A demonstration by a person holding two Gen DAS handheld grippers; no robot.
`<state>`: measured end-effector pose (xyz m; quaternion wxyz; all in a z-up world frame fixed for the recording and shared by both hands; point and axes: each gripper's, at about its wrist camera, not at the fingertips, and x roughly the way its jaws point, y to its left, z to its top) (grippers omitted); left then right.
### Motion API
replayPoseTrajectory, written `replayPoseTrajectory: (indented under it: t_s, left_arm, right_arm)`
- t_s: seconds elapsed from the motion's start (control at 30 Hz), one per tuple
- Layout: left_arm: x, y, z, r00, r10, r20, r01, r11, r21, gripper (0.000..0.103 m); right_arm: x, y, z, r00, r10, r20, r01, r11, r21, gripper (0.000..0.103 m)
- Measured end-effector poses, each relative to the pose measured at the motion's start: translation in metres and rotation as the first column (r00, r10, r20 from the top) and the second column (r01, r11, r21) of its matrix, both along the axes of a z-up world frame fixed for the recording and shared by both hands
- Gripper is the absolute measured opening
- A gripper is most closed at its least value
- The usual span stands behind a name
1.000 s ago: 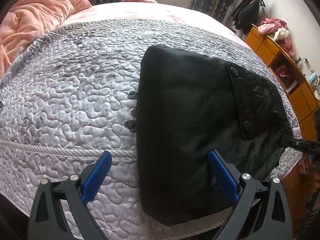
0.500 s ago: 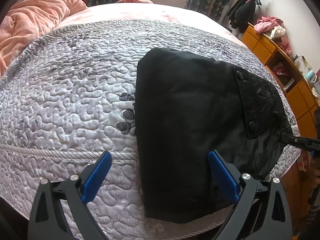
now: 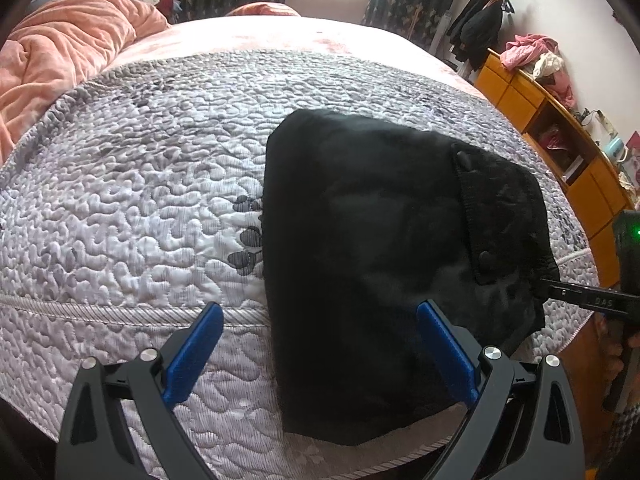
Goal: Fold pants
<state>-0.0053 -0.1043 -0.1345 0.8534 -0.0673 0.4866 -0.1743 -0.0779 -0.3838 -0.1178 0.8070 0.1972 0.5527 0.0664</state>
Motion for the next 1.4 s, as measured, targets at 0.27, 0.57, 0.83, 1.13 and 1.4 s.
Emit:
replayPoseTrajectory:
  t_s: [0.27,0.57,0.83,1.13,1.4]
  left_arm:
    - [0.0,0.003,0.004,1.0,0.002,0.005,-0.001,1.0,-0.003,0.098]
    - [0.004,0.032,-0.014,0.996,-0.001,-0.089,-0.008,0.995,-0.101,0.098]
    - [0.002,0.041,-0.027,0.989,-0.068,-0.131,0.048,0.988,-0.149,0.097]
    - [0.022,0.014,-0.054,0.959,-0.185,-0.214,0.118,0.949,-0.291,0.097]
    - [0.039,0.011,-0.069,0.932,-0.212,-0.295,0.075,0.907,-0.414,0.097]
  right_arm:
    - [-0.012,-0.018,0.029,0.996,-0.02,0.083,0.015,0.998,0.06,0.045]
    - [-0.015,-0.05,0.017,0.993,-0.08,0.084,0.064,0.982,0.179,0.06]
    - [-0.016,-0.051,0.001,0.994,-0.068,0.081,0.047,0.97,0.239,0.065]
    - [-0.008,-0.055,-0.016,0.995,-0.068,0.067,0.044,0.952,0.304,0.066]
    - [-0.004,-0.06,-0.026,0.998,-0.054,0.045,0.036,0.943,0.33,0.067]
